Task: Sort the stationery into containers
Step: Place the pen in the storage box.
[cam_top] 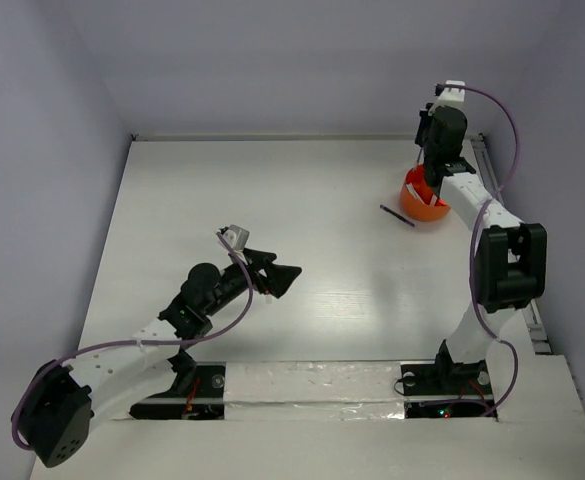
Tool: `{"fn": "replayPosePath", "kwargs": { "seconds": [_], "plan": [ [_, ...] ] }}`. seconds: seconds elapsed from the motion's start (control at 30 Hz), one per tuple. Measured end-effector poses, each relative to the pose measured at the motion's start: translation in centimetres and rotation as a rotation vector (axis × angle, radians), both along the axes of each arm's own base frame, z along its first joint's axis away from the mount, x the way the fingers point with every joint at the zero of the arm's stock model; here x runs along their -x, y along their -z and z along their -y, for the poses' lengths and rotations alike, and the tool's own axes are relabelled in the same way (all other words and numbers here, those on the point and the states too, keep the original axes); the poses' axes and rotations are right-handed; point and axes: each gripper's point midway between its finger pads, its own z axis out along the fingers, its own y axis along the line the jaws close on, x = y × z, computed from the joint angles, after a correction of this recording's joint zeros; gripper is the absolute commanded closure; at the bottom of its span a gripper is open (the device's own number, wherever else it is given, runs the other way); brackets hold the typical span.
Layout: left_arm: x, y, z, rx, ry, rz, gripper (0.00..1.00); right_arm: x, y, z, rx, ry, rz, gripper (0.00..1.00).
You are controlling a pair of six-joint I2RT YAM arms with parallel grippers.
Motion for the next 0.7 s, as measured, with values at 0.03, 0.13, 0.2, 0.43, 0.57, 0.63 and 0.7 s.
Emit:
{"fn": "replayPosePath", "kwargs": {
  "seconds": [0.03, 0.13, 0.2, 0.43, 0.57, 0.63, 0.7],
  "plan": [
    [0.0, 0.1, 0.0, -0.002, 0.0, -0.001, 0.01, -0.2, 0.3, 0.1, 0.015, 0.004, -0.006, 1.0],
    [0.0, 0.1, 0.0, -0.004, 0.003, -0.001, 0.02, -0.6, 1.5, 0.3, 0.043, 0.008, -0.034, 1.0],
    [0.0, 0.1, 0.0, -0.005, 0.003, 0.001, 0.02, -0.7, 1.9, 0.4, 0.053, 0.007, -0.041, 1.0],
    [0.0, 0.1, 0.0, -0.007, 0.003, 0.002, 0.02, -0.7, 2.3, 0.2, 0.073, -0.008, -0.041, 1.0],
    [-0.1, 0.3, 0.1, -0.012, 0.003, 0.0, 0.02, -0.4, 3.9, -0.2, 0.07, -0.035, -0.072, 1.0],
    [-0.1, 0.3, 0.1, -0.013, 0.003, -0.001, 0.02, -0.2, 4.4, -0.4, 0.066, -0.045, -0.084, 1.0],
    [-0.1, 0.3, 0.1, -0.013, 0.003, -0.001, 0.02, -0.2, 4.7, -0.5, 0.059, -0.051, -0.089, 1.0]
  ]
}}
